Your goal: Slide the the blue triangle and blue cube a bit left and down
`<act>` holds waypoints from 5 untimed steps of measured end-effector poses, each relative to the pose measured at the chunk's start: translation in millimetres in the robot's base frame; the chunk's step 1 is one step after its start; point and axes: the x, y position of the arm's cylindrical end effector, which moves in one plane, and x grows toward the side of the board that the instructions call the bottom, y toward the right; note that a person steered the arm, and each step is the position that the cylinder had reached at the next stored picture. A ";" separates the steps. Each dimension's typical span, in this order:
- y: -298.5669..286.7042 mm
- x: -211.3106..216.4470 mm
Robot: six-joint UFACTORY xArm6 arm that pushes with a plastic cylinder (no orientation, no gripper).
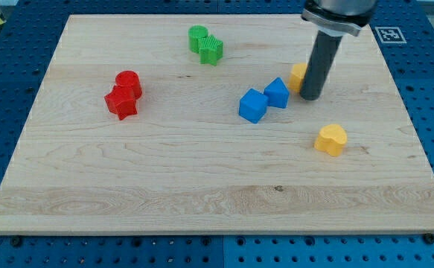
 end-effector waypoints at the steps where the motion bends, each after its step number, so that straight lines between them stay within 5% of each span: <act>1: -22.5 -1.3; 5: -21.5 21.3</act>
